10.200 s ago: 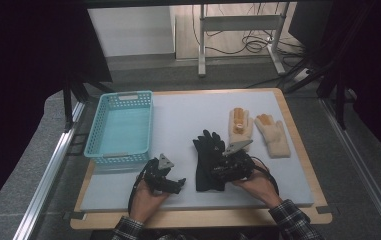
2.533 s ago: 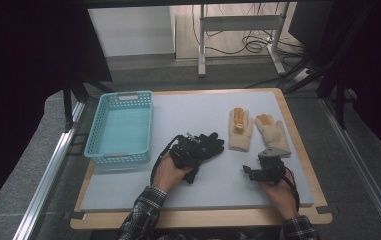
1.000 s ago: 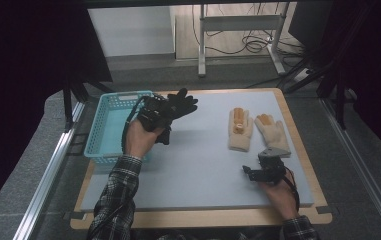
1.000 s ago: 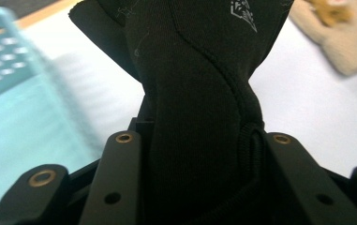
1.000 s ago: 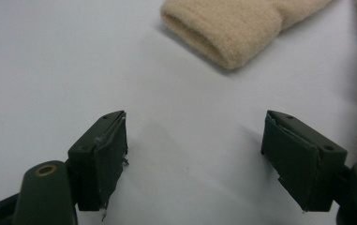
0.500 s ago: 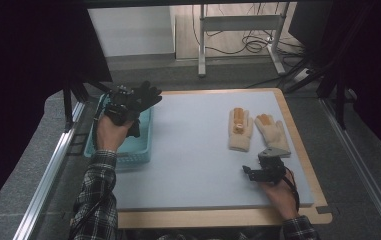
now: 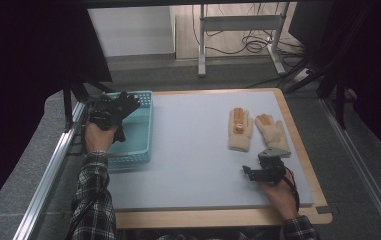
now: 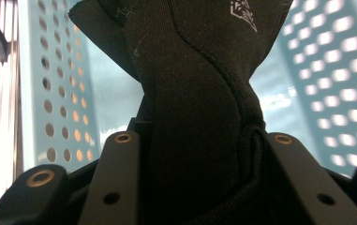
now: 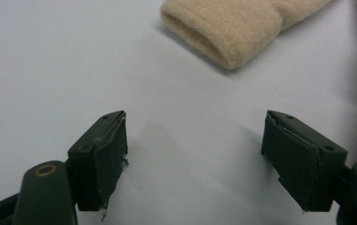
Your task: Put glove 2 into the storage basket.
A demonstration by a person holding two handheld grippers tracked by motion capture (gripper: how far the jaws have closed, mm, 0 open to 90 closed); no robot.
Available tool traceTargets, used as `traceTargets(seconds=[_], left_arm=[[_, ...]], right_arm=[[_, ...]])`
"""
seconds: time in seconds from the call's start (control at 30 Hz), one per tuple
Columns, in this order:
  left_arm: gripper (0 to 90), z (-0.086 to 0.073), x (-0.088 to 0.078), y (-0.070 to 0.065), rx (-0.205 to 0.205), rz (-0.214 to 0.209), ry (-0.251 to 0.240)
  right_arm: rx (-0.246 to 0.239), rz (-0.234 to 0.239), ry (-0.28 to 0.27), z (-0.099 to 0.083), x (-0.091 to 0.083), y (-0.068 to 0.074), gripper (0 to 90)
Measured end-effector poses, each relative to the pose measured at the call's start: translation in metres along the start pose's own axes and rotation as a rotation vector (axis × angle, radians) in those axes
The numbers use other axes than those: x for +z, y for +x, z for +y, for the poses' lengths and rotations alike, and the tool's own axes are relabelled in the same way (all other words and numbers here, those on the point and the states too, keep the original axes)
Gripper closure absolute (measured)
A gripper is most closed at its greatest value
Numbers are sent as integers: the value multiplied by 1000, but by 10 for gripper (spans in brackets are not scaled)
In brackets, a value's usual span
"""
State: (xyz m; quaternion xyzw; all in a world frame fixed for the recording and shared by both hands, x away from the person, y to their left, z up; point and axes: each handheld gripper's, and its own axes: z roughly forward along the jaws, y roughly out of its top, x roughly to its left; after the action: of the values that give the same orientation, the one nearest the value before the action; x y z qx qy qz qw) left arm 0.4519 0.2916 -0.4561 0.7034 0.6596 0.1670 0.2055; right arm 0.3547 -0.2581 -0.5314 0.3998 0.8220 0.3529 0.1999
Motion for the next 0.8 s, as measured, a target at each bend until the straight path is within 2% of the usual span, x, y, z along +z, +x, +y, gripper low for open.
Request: traceTargets(seconds=[0.03,0.07,0.2,0.4,0.43,0.57,0.63,0.77,0.8], left_arm=[[632,0,0,0,0,0,0],[631,-1,9,3,-20,12,21],[626,-3,24,8,-49,21,65],[617,0,40,11,-60,49,115],[616,1,46,11,-60,65,131],[596,1,54,11,-54,73,155],[536,1,56,12,-43,77,175],[319,0,55,13,-18,63,200],[299,-2,52,14,-1,23,189]], right_arm=[[0,0,0,0,0,0,223],[0,1,0,0,0,0,223],[0,1,0,0,0,0,222],[0,2,0,0,0,0,220],[-1,2,0,0,0,0,219],[-1,3,0,0,0,0,217],[-1,4,0,0,0,0,216],[-1,4,0,0,0,0,215],[-2,4,0,0,0,0,215]])
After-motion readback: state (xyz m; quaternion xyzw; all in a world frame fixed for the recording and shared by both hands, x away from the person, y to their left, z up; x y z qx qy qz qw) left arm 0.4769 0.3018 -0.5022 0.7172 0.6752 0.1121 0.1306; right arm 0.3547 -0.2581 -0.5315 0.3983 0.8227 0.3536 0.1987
